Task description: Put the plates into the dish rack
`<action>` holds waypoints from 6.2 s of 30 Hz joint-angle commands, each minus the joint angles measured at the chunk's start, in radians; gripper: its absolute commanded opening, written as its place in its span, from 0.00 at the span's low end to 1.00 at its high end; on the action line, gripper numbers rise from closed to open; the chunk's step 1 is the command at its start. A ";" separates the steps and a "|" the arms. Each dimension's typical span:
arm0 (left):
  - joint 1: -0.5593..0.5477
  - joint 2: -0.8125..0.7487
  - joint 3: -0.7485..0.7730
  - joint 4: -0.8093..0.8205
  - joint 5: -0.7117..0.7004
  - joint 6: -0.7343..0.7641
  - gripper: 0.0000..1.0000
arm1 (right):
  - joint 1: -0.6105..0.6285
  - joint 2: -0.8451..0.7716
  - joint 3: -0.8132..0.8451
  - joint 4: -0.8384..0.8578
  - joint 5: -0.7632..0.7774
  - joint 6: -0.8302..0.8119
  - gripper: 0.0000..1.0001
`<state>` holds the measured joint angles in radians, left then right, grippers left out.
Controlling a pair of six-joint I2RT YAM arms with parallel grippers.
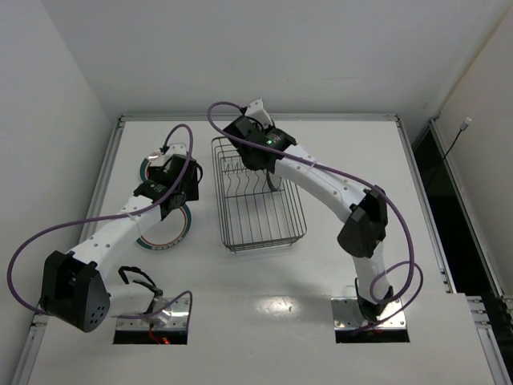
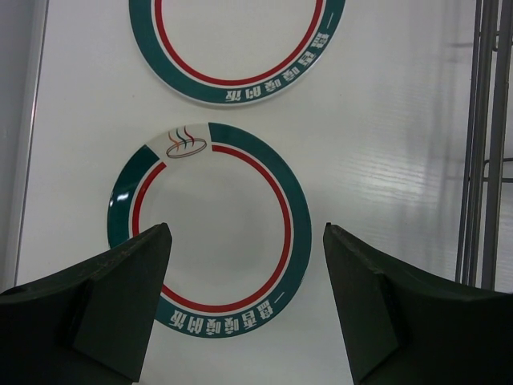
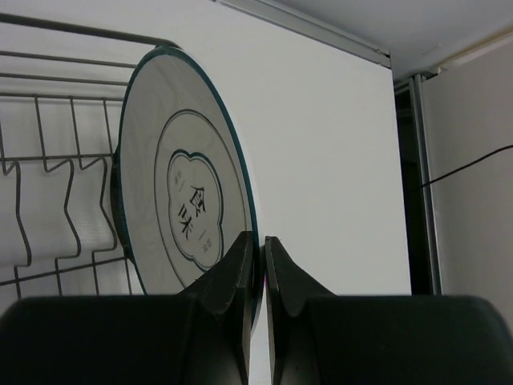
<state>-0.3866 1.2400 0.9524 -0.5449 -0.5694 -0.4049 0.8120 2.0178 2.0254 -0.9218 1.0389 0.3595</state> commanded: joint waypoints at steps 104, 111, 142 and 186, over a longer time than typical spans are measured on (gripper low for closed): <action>0.193 0.029 0.241 0.315 0.095 0.146 0.00 | -0.180 -0.671 -0.580 0.302 -0.942 0.021 0.46; 0.203 -0.068 0.377 0.306 0.386 -0.009 0.00 | -0.203 -0.714 -0.665 0.472 -1.096 0.093 0.50; -0.055 0.133 0.247 0.885 0.480 -0.781 0.00 | -0.278 -1.016 -0.847 0.333 -0.975 0.007 0.50; -0.264 0.248 0.141 0.932 0.206 -0.957 0.00 | -0.260 -1.076 -0.886 0.296 -0.938 -0.011 0.50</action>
<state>-0.6392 1.5009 1.0817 0.2718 -0.3367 -1.3365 0.5457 0.9550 1.1519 -0.6380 0.0795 0.3614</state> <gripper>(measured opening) 0.018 0.502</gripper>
